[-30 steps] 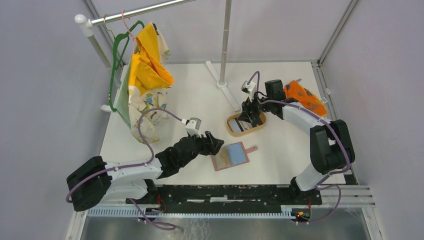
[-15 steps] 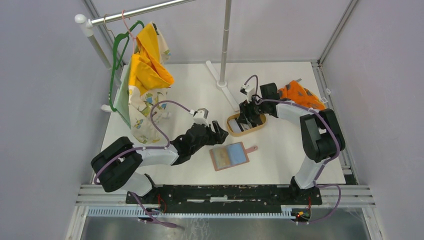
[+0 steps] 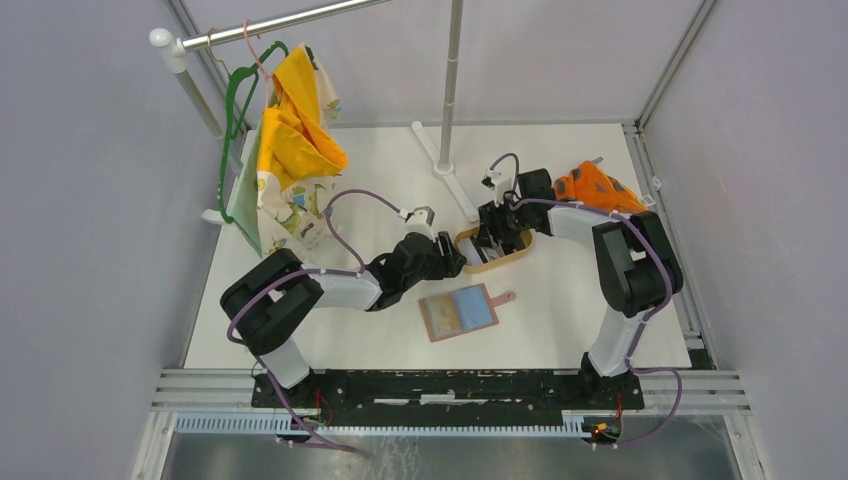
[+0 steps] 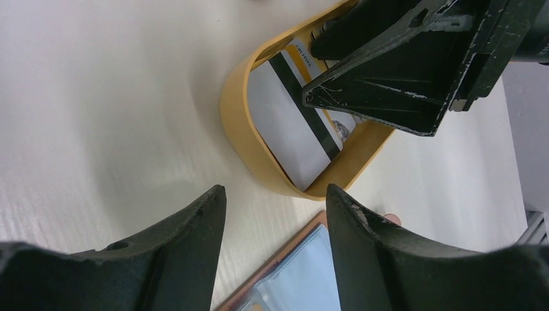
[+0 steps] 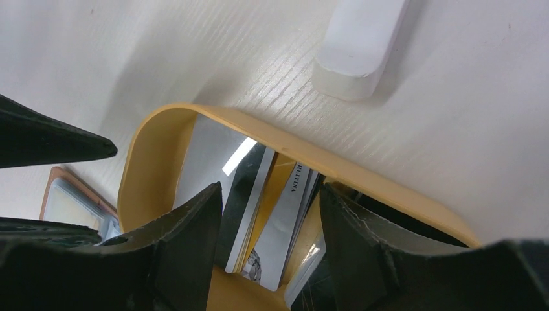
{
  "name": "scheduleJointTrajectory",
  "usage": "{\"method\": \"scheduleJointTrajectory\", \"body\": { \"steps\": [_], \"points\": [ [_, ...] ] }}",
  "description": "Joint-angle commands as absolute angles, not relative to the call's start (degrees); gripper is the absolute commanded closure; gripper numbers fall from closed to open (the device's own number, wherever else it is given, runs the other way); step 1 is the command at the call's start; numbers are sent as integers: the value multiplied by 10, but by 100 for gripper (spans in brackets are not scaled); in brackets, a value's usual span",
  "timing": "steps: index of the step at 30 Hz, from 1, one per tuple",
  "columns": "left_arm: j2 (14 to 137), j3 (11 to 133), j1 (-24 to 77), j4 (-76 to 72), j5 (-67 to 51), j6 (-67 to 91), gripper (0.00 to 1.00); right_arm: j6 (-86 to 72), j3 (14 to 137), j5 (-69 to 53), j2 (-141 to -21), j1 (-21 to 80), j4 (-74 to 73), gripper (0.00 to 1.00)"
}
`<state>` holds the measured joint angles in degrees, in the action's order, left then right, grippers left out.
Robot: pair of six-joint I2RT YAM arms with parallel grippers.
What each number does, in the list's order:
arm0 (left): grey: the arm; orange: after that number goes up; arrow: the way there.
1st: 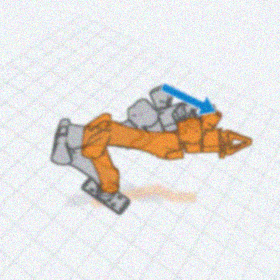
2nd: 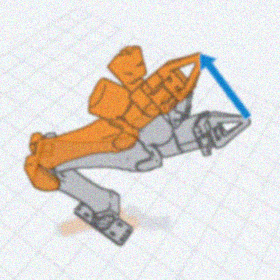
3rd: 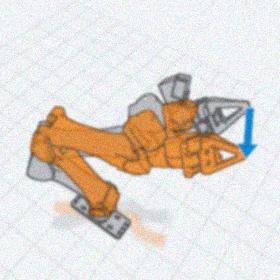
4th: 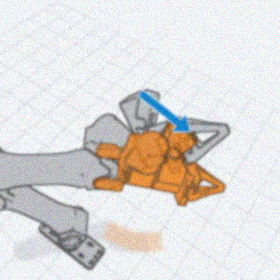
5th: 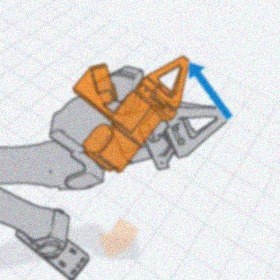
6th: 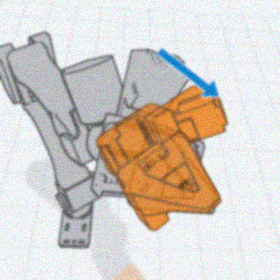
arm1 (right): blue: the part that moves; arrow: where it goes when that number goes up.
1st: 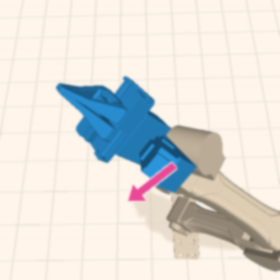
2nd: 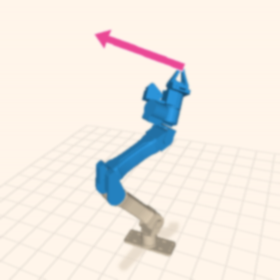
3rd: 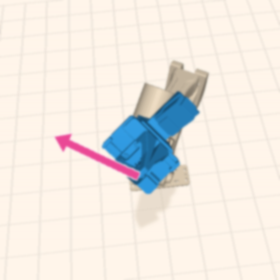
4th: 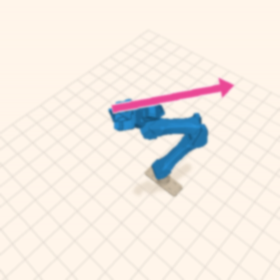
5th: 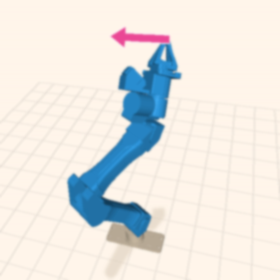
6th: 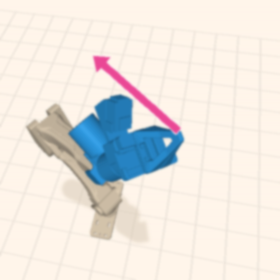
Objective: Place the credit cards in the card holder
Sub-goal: Pick up the credit card from the storage box.
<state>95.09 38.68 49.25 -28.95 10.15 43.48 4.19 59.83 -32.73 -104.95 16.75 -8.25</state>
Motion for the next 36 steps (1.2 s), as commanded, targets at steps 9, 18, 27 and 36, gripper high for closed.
{"method": "scheduleJointTrajectory", "body": {
  "steps": [9,18,27,36],
  "points": [
    [997,450,491,-252,95,436,57,1,596,-369,-1077,174,-60,39],
    [1000,457,492,-244,93,433,64,-67,572,-468,-1066,172,-13,43],
    [996,460,492,-244,89,433,65,-124,549,-535,-1057,168,44,52],
    [996,464,492,-240,90,429,69,-173,529,-585,-1046,162,97,57]
  ]
}}
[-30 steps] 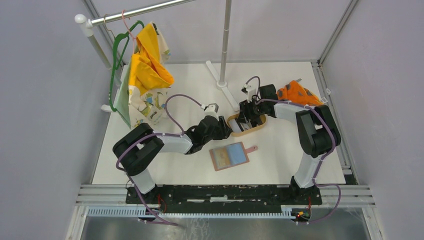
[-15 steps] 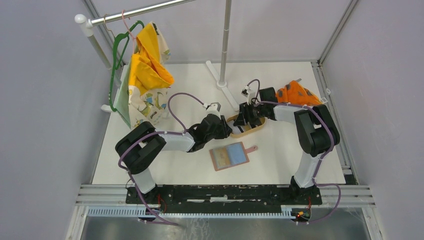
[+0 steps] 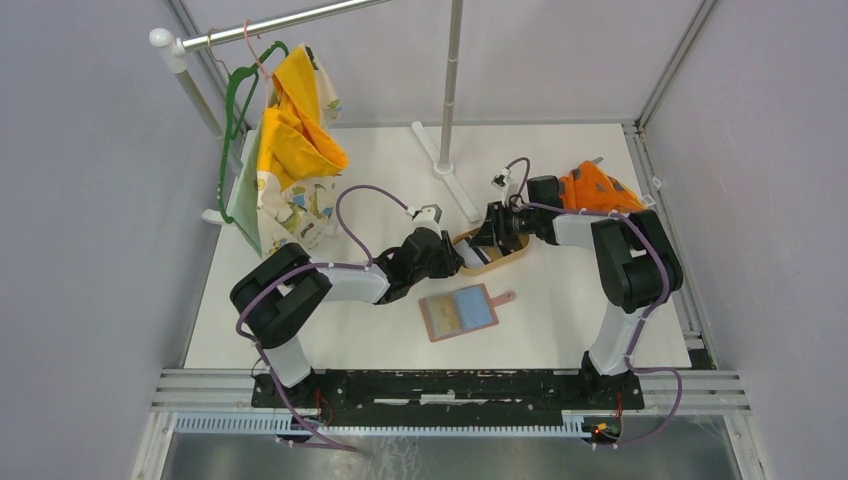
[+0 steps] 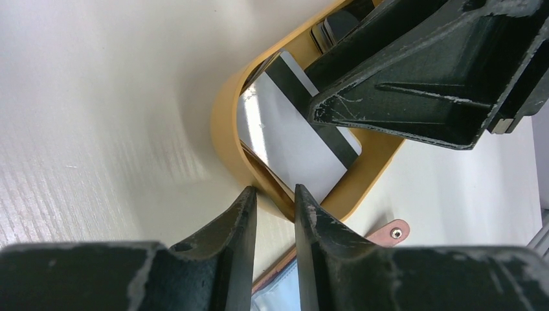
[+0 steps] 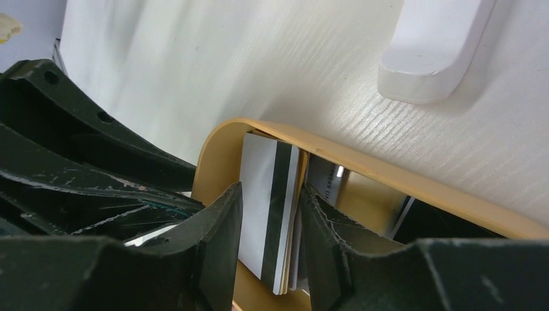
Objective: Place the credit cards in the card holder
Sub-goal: Pick up the credit card from the storage box.
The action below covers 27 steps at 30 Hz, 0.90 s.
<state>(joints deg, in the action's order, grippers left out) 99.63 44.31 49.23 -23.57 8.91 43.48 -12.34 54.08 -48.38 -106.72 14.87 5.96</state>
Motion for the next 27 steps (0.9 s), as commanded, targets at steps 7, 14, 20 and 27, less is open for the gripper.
{"method": "scheduleJointTrajectory", "body": {
  "steps": [7,14,20,27],
  "points": [
    [992,465,492,-234,96,425,69,-200,521,-617,-1049,161,123,57],
    [994,473,492,-229,99,420,69,-160,534,-599,-1051,161,74,56],
    [996,476,491,-228,99,418,69,-104,558,-560,-1057,162,3,55],
    [999,484,492,-225,95,413,69,-58,572,-507,-1041,161,-46,51]
  ]
}}
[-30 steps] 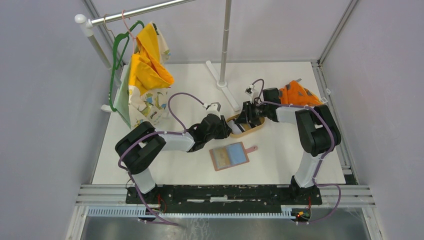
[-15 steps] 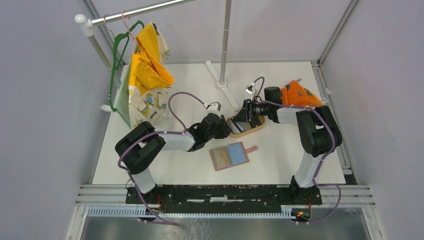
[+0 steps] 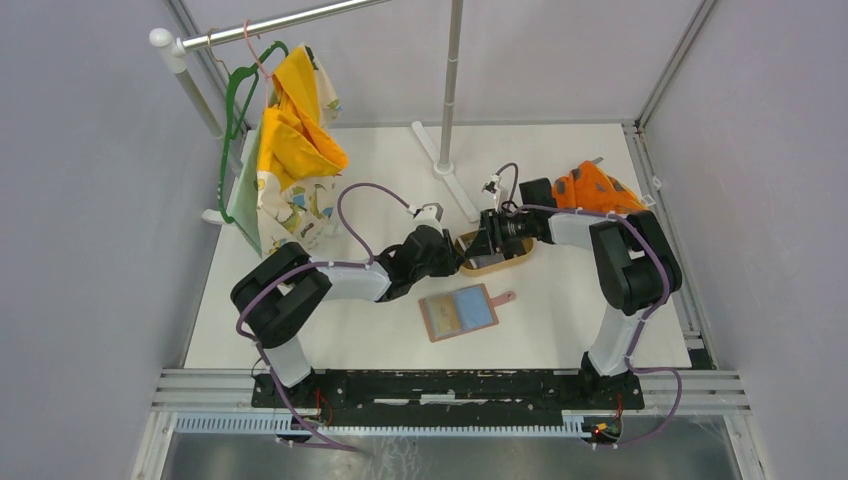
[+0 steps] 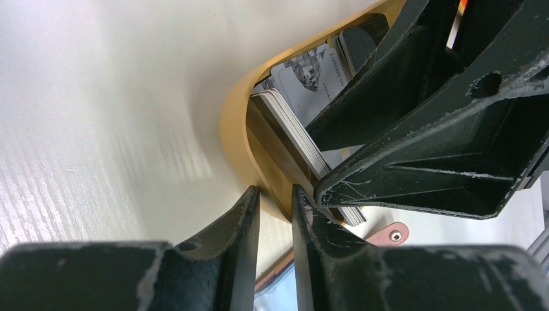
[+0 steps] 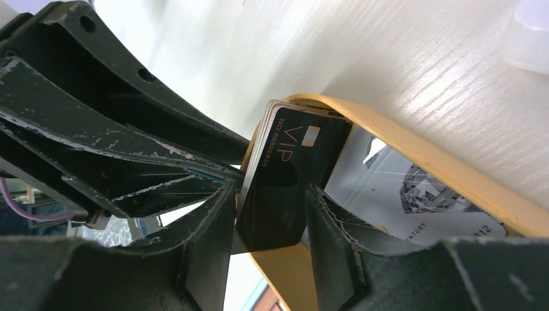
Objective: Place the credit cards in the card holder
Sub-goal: Pick up the credit card from the storage box.
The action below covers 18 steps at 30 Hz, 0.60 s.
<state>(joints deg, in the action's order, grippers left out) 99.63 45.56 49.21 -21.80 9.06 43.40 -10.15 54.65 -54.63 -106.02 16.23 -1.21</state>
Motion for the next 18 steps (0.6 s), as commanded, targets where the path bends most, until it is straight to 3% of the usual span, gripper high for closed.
{"method": "scheduleJointTrajectory", "body": {
  "steps": [1,13,18],
  "points": [
    [1000,486,491,-225,93,412,69,-52,575,-502,-1039,161,-53,50],
    [1000,497,492,-219,86,403,68,-44,578,-496,-1036,137,-66,62],
    [999,497,492,-219,80,399,68,-44,578,-518,-1048,135,-65,60]
  ]
}}
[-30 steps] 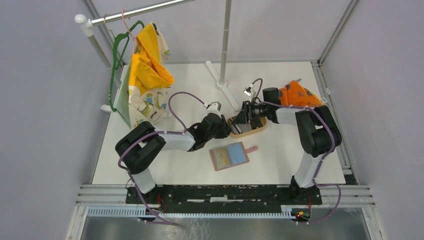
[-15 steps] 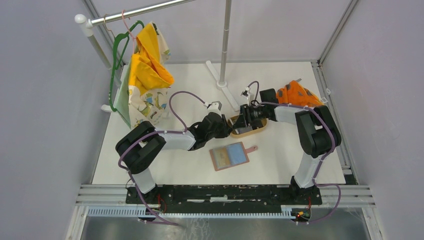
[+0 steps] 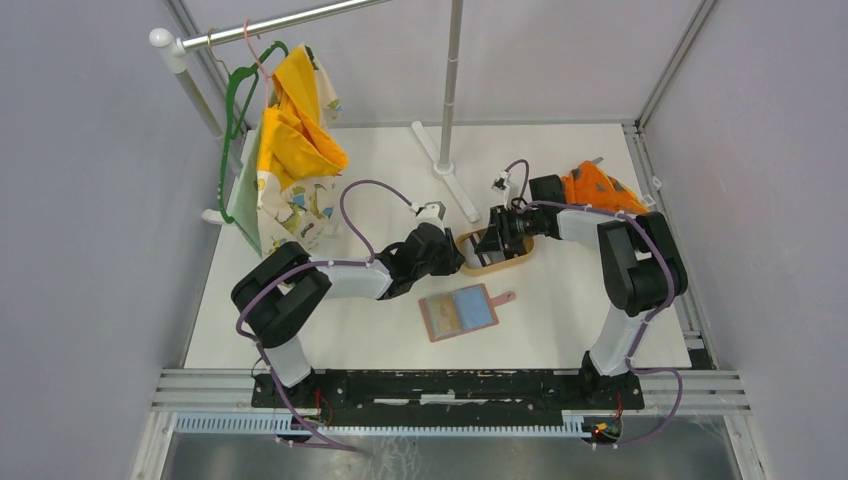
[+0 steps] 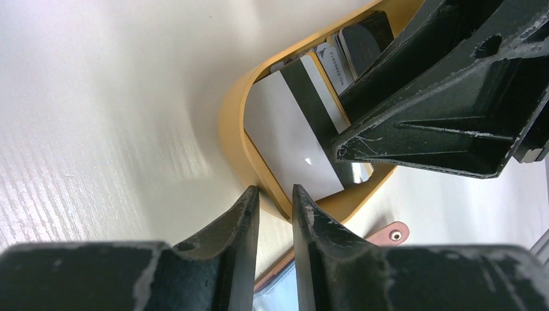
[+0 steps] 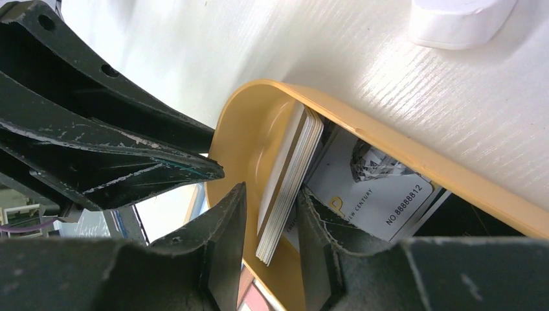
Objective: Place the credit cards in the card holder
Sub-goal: Pick up the credit card from the storage box.
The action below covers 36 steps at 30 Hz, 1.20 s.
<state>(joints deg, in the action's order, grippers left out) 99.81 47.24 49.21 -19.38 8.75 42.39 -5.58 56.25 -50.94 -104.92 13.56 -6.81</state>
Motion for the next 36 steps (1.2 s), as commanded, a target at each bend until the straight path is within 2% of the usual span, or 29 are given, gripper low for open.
{"method": "scheduleJointTrajectory", "body": {
  "steps": [1,9,16,36],
  "points": [
    [999,497,491,-219,79,399,68,-43,579,-522,-1051,134,-65,60],
    [1000,494,492,-228,67,397,67,-71,574,-567,-1080,133,-43,55],
    [1004,495,491,-235,61,396,67,-75,576,-559,-1093,142,-42,54],
    [979,483,491,-233,60,390,66,-64,593,-582,-1060,115,-77,59]
  ]
}}
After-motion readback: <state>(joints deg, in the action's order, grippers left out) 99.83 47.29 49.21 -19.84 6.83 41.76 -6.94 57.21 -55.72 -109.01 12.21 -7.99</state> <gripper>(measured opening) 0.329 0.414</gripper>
